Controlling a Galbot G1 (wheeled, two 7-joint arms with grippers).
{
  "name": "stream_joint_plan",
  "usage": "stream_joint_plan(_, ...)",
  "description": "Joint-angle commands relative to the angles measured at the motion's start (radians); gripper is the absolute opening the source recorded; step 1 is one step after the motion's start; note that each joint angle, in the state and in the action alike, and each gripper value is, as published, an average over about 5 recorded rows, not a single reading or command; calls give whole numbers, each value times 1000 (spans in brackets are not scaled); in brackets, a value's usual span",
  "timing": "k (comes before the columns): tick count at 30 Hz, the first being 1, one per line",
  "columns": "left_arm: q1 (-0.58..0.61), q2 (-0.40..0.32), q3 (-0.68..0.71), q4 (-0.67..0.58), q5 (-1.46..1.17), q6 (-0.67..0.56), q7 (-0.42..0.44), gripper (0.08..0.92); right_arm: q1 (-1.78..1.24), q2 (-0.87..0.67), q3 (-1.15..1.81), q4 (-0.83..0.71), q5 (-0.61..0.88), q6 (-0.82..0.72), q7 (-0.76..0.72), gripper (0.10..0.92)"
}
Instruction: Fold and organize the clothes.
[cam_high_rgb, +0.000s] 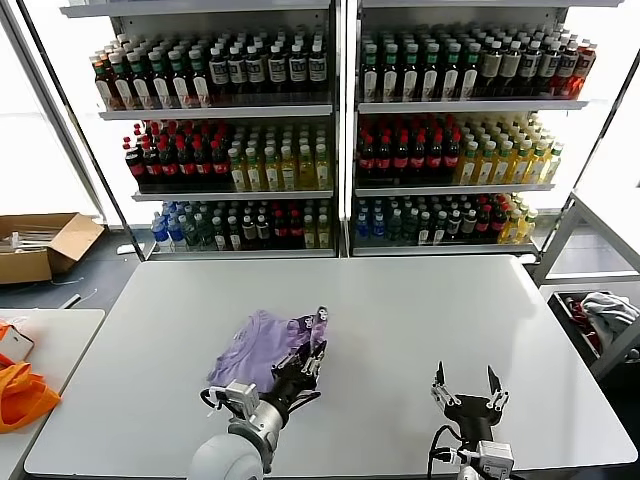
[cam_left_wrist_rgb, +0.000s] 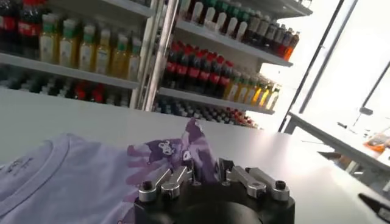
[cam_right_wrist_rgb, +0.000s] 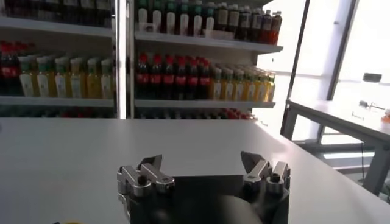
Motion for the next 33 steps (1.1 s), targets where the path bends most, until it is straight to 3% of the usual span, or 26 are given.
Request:
stream_joint_plan(1, -37, -32, 55, -87, -163, -28, 11, 352, 39, 4, -90, -41, 45, -18, -3, 823)
stream_joint_plan(11, 49, 93, -206, -98, 226, 7, -47, 646, 290, -75, -260, -67, 593, -182, 24, 823)
stream_joint_plan(15, 104, 112, -278, -121, 248, 12, -46, 757, 431, -85, -308, -128, 728, -236, 66, 823)
stream_joint_plan(20, 168, 92, -318, -139, 268, 6, -47, 819, 504, -53, -354, -218, 744, -254, 91, 823)
stream_joint_plan(33, 207, 72, -380, -139, 279, 0, -55, 822, 537, 24, -388, -361, 734, -253, 133, 814)
